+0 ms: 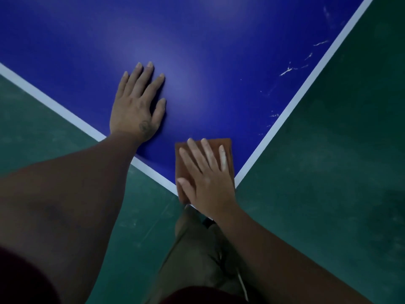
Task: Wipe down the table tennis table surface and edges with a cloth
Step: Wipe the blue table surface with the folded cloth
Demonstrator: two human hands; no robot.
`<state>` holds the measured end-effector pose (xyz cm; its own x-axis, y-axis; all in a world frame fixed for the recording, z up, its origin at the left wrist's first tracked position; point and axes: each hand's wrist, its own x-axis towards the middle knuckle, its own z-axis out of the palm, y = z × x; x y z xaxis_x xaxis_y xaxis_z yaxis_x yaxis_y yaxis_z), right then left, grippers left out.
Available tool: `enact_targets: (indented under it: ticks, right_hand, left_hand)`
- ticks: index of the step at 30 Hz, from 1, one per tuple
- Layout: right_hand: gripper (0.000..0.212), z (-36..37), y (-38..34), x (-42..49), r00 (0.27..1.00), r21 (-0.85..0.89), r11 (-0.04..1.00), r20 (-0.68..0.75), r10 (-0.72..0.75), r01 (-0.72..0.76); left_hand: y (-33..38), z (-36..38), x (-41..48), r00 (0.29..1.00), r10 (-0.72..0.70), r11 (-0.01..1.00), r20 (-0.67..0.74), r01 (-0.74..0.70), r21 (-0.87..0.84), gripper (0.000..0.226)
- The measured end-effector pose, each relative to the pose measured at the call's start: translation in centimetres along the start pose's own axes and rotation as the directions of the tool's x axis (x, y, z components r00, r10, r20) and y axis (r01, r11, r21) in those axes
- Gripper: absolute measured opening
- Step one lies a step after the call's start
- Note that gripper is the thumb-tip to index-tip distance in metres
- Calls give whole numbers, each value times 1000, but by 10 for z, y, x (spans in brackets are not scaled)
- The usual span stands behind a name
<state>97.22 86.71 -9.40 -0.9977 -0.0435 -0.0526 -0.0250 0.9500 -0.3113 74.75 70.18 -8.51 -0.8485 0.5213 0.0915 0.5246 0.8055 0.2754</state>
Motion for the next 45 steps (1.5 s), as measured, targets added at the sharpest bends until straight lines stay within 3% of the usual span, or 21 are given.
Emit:
enact_targets:
  ticks: [4,7,9,12,15,19,26,32,39,42,45]
  right_hand:
    - [67,-14,44,-25,949,0,954,99,-299,300]
    - [67,-41,107,-2,925,-58,930,145,-351,362]
    - [68,-60,150,25,938,-114,933,109,-330,341]
    - [68,-81,200,68,937,-151,925,86,-338,348]
    - [67,-95,231,96,938,-193,918,89,-336,347]
    - [65,-95,222,95,961,-218,936,62,-270,277]
    - [69,-74,160,113,961,-130,953,60,-269,275]
    - [65,-95,241,144,868,-92,863,64,-492,496]
    - [66,-148,364,183,973,-231,946,93,-210,226]
    - [67,-142,336,182,986,-260,952,86,-145,163]
    - [68,-124,275,170,971,-231,943,73,-227,238]
  left_hand:
    - [9,0,-4,999,-41,999,18,40,27,56]
    - [36,5,-14,974,-227,974,-1,227,16,55]
    - [68,10,-20,894,-446,895,-29,446,-25,56]
    - [127,21,-26,702,-711,703,-50,710,-43,59]
    - [188,41,-28,591,-806,590,-31,807,30,64]
    - [213,54,-19,512,-858,511,-35,858,48,68]
    - [212,61,-18,496,-866,494,-64,868,40,68]
    - [211,66,-19,487,-869,486,-92,873,31,70]
    - [212,65,-18,490,-866,488,-102,872,40,70]
    - [212,65,-18,487,-867,486,-105,873,42,70]
    - [212,65,-18,485,-866,484,-118,874,39,70]
